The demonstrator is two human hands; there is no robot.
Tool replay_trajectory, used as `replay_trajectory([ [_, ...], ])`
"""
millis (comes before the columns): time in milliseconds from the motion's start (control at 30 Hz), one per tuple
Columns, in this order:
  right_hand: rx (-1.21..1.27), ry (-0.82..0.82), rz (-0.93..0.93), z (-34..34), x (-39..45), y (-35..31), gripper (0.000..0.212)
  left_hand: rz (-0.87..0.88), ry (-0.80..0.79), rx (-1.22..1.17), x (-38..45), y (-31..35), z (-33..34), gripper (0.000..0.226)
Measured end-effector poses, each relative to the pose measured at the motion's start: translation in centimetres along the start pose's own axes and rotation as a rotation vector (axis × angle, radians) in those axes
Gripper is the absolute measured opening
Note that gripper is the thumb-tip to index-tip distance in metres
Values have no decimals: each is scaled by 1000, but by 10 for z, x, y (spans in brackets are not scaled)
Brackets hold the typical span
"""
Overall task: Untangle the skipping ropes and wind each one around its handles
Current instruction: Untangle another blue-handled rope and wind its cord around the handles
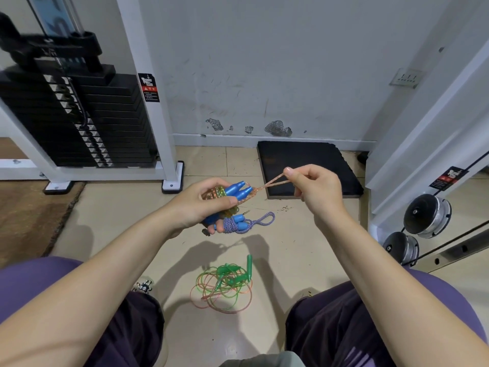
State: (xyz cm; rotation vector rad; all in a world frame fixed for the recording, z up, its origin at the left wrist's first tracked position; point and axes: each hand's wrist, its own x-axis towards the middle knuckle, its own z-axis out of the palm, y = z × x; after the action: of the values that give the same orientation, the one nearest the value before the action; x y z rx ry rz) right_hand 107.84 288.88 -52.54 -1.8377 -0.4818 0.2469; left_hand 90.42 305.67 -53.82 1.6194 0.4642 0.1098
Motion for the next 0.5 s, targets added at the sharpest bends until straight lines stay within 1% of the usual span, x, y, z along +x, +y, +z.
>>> replay_trajectory([
  [133,-65,-58,-111,-1,11,-16,20,-39,91,-32,10,1,-13,36],
  [200,-99,-74,-125,8,27,-17,21,-37,153,27,26,0,-18,37],
  [267,-112,-60,-116,19,48,-9,23,-4,246,95,48,-4,-23,34],
  [333,-102,-39,-95,35,70,10,25,67,358,174,73,-15,-27,32],
  [400,-83,-21,-52,54,89,41,29,117,457,333,99,-37,-28,36],
  [467,-89,-15,24,75,101,85,32,88,511,438,125,-75,-25,39],
  [500,-97,-26,77,85,105,109,33,33,511,442,138,-99,-22,39],
])
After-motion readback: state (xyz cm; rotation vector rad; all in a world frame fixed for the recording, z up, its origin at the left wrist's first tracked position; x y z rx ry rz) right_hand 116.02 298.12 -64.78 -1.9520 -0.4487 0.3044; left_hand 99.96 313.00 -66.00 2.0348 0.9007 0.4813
